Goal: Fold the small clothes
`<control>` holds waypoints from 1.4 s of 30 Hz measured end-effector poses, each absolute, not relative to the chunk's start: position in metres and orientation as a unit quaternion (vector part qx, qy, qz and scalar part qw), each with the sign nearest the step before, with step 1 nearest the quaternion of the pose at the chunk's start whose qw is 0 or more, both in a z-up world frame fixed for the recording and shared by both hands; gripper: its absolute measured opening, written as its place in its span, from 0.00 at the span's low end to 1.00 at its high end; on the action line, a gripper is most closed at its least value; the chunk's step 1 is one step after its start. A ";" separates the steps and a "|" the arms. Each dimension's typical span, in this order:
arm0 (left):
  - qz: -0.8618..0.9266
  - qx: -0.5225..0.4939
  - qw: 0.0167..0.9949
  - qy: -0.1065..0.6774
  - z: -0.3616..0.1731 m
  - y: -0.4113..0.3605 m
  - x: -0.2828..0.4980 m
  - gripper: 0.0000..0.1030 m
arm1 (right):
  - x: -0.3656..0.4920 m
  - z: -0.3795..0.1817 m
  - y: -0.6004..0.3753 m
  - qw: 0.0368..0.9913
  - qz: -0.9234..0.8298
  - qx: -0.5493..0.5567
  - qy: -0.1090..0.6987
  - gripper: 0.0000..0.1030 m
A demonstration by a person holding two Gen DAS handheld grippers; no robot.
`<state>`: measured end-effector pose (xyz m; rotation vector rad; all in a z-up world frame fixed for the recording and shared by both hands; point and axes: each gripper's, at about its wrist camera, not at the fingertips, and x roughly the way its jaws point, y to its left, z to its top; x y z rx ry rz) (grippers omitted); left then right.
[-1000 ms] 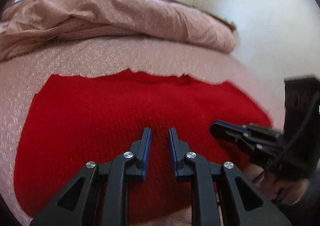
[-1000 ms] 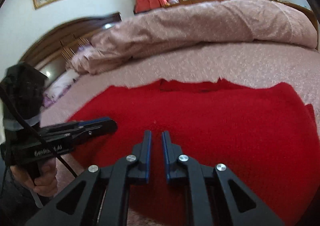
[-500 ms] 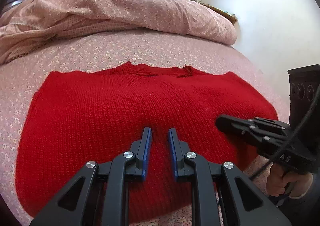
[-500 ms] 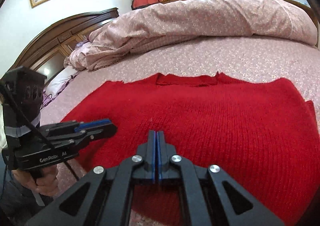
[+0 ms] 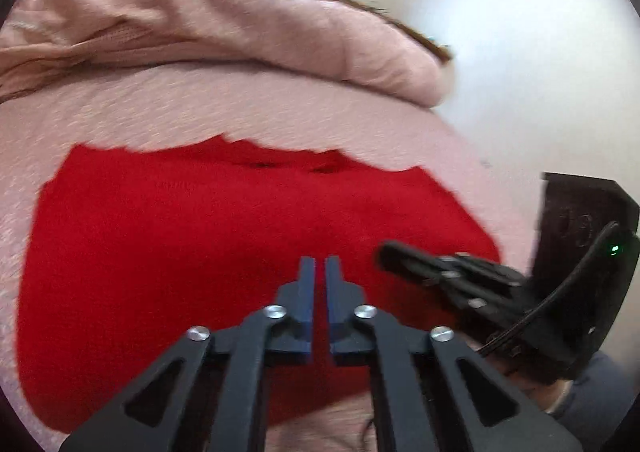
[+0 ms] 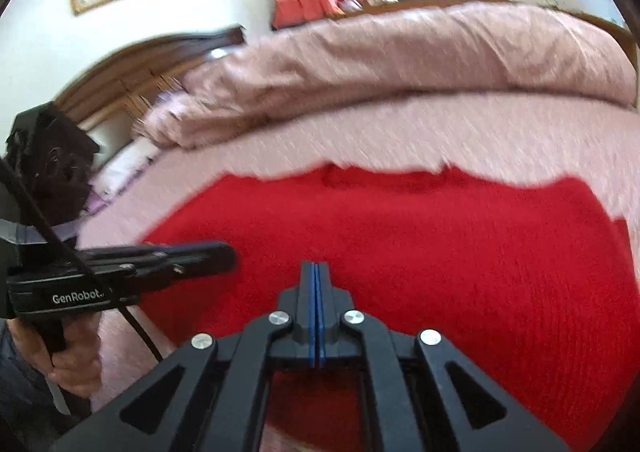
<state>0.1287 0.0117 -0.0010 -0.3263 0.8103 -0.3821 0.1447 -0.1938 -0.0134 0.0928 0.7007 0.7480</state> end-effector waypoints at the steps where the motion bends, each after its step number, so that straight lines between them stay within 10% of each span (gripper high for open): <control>1: -0.183 -0.150 0.891 0.387 0.001 0.006 0.129 0.00 | 0.146 -0.012 -0.190 0.866 0.360 0.051 0.343 0.00; 22: -0.154 -0.095 0.895 0.409 -0.030 -0.021 0.121 0.00 | 0.146 -0.041 -0.192 0.849 0.348 0.063 0.393 0.00; 32: -0.150 -0.109 0.904 0.386 -0.001 -0.022 0.125 0.00 | 0.128 -0.010 -0.305 0.881 0.283 0.110 0.362 0.20; 42: -0.091 -0.094 0.895 0.426 -0.031 -0.035 0.165 0.00 | 0.130 -0.018 -0.350 0.884 0.259 0.132 0.367 0.20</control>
